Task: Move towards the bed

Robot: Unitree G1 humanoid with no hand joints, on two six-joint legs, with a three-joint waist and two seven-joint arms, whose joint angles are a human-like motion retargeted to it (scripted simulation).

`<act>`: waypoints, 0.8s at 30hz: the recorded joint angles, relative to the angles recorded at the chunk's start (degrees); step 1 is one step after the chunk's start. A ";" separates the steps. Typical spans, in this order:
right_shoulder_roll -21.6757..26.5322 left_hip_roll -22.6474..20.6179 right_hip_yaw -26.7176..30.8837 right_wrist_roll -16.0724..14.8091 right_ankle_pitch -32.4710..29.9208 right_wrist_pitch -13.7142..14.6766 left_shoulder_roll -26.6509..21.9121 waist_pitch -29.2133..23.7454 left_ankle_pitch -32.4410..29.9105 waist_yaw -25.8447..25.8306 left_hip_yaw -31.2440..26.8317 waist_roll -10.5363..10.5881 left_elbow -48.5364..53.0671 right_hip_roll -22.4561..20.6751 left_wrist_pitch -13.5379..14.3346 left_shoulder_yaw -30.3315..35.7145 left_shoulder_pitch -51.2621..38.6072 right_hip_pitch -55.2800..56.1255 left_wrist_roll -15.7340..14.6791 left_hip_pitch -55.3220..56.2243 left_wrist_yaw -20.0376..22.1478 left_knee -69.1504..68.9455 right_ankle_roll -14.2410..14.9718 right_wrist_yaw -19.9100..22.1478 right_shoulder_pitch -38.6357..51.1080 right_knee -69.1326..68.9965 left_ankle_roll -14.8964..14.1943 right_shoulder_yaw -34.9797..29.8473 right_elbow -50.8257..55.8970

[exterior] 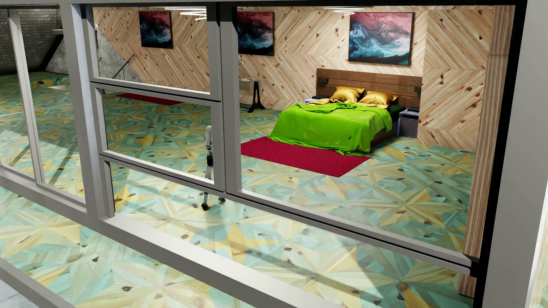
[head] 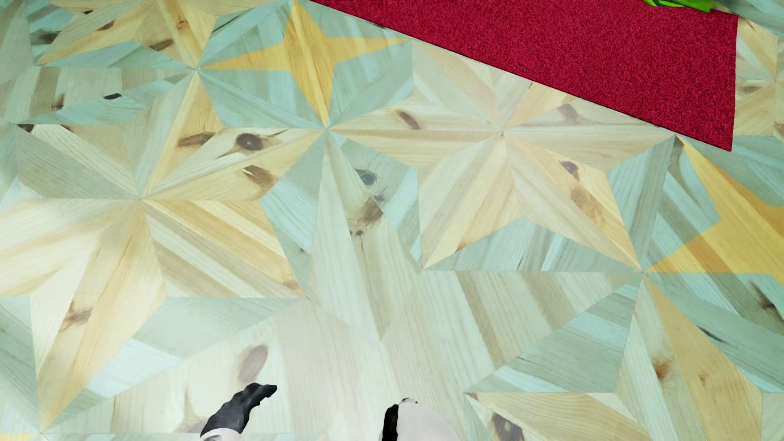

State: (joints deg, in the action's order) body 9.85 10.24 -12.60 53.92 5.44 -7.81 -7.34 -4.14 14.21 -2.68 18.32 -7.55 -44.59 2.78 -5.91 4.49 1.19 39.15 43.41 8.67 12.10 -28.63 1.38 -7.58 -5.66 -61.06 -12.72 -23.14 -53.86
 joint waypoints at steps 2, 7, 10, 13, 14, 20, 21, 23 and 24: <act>2.85 -3.98 1.44 0.27 0.51 2.43 0.14 0.83 -0.50 -1.55 3.55 0.06 8.42 1.01 2.43 -2.84 -6.38 7.28 -7.51 -11.01 6.30 8.20 -2.69 -5.89 -2.86 19.64 -1.03 1.19 -5.00; -4.98 -3.80 -0.68 -11.89 -4.44 -14.92 -0.92 1.95 -21.48 -4.85 -4.47 4.45 29.27 1.49 5.50 -1.12 -5.49 7.63 -9.81 -23.59 5.72 -1.20 -11.61 18.43 -11.21 27.70 -0.22 27.84 -7.64; -9.76 -0.31 -2.53 -7.81 1.59 -11.48 -4.03 0.31 -26.99 -3.44 -17.24 9.83 25.80 -6.21 0.47 3.79 0.37 0.85 3.25 -2.38 -0.78 -39.25 -13.36 14.56 -5.98 18.49 3.68 26.46 -5.39; -11.88 -1.12 2.15 -1.18 7.86 -8.01 -5.48 -0.48 -13.35 -2.62 -22.46 11.77 4.83 -14.58 -2.95 10.21 2.92 -12.84 4.74 22.59 -15.28 -44.38 -12.94 22.44 5.05 25.04 6.52 22.86 4.31; -12.71 -0.22 5.38 -3.55 9.02 -3.31 -5.87 -0.49 -10.45 -2.18 -20.36 11.61 -1.48 -16.19 -3.74 12.18 4.22 -18.03 6.75 27.80 -20.03 -37.15 -13.06 20.64 8.31 28.27 8.25 22.77 8.49; -5.67 -4.23 22.22 -3.27 7.97 12.81 -0.38 -0.60 -7.44 3.22 -13.16 9.98 -4.77 -14.38 -3.44 3.16 18.08 -48.24 6.21 33.18 -12.42 14.46 -11.43 21.04 23.09 38.73 0.47 7.58 30.62; -4.75 -5.07 23.10 -5.86 3.77 12.66 1.09 -0.58 -8.42 4.39 -13.26 9.23 -4.47 -13.07 -3.93 1.27 19.71 -51.04 5.74 33.62 -9.67 7.31 -9.64 21.66 22.11 35.14 3.35 6.93 30.93; -1.94 -6.32 25.69 -9.41 -11.91 9.02 4.37 -0.75 -13.63 6.19 -10.74 6.91 -5.69 -10.90 -5.04 -1.33 20.15 -49.51 5.13 32.94 -9.00 -7.28 6.49 20.22 17.92 18.38 8.63 5.13 28.97; -0.90 -6.77 25.42 -9.44 -18.70 6.03 5.36 -1.09 -9.74 6.84 -8.76 5.62 -6.81 -9.98 -5.27 -1.90 18.53 -43.81 5.51 31.30 -10.75 -11.80 12.43 18.88 15.79 5.96 11.03 3.87 26.16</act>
State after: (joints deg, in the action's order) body 8.95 3.47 12.82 44.48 -13.25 -1.77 -1.98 -5.23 4.48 4.16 9.57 -1.93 -51.40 -7.20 -11.19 2.59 19.72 -4.67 48.92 39.97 1.35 -40.44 13.81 11.30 10.14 -55.10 -1.69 -19.27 -27.70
